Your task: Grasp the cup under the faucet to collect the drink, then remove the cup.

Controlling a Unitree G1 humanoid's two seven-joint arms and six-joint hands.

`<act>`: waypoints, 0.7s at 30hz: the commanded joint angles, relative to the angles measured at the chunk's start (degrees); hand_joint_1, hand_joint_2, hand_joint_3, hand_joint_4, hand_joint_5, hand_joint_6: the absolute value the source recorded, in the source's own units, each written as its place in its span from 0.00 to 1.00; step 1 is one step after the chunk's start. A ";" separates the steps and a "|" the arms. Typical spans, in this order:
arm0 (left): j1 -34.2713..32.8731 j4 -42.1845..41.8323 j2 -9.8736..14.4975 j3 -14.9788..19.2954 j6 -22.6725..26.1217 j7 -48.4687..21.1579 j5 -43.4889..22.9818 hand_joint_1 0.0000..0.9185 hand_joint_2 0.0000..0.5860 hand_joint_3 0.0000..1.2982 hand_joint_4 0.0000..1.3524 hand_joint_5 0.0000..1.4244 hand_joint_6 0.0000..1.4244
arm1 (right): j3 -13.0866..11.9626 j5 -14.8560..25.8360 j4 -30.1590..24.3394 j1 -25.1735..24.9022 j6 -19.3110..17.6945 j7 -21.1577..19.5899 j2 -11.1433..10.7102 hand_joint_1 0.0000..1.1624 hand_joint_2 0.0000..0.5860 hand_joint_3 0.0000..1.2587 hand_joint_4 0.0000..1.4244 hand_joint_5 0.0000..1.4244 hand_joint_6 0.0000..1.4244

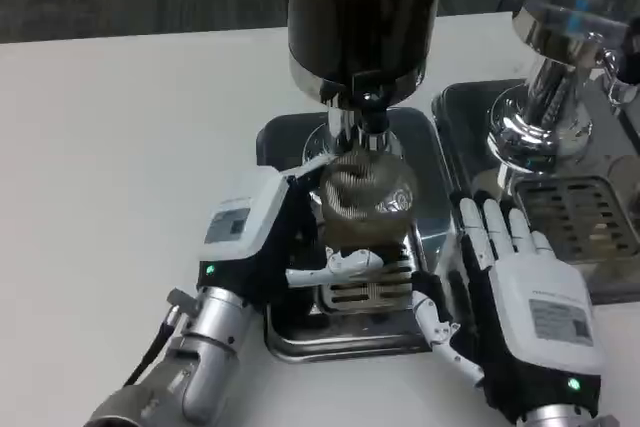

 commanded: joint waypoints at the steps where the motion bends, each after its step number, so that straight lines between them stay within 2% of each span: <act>1: 1.72 -0.47 0.92 0.66 -1.80 -1.38 -1.73 0.22 0.11 0.27 0.38 0.60 0.71 | -0.63 0.78 -0.19 -0.10 -0.77 -0.62 -0.29 0.11 0.75 0.03 0.00 0.00 0.05; 5: 2.13 -0.41 1.40 1.45 -3.09 -2.47 -3.36 0.07 0.04 0.25 0.34 0.57 0.66 | -1.59 2.07 0.32 -0.41 -1.40 -0.80 -0.33 0.11 0.75 0.03 0.00 0.00 0.05; 7: 2.34 -0.64 1.60 1.96 -4.15 -3.10 -4.30 0.01 0.01 0.23 0.31 0.53 0.60 | -1.62 2.13 0.47 -0.52 -1.56 -0.92 -0.37 0.11 0.75 0.03 0.00 0.00 0.05; 11: 3.58 -2.43 3.04 4.66 -7.11 -6.42 -8.24 0.00 0.00 0.15 0.21 0.37 0.38 | -1.70 2.24 0.63 -0.36 -1.85 -1.20 -0.34 0.11 0.75 0.02 0.00 0.00 0.05; 13: 4.17 -3.19 3.82 6.40 -8.42 -9.31 -10.69 0.00 0.00 0.11 0.15 0.31 0.30 | -1.89 2.56 0.77 -0.37 -2.11 -1.29 -0.42 0.11 0.75 0.02 0.00 0.00 0.05; 18: 5.99 -6.22 6.02 9.87 -10.74 -13.04 -14.12 0.00 0.00 0.06 0.06 0.23 0.20 | -2.89 4.16 0.98 -0.41 -3.55 -1.63 -0.88 0.11 0.73 0.01 0.00 0.00 0.05; 21: 7.50 -9.93 7.68 11.02 -11.85 -14.04 -14.27 0.00 0.01 0.04 0.05 0.20 0.16 | -3.21 4.77 1.19 -0.41 -4.21 -1.64 -1.16 0.11 0.73 0.01 0.00 0.00 0.05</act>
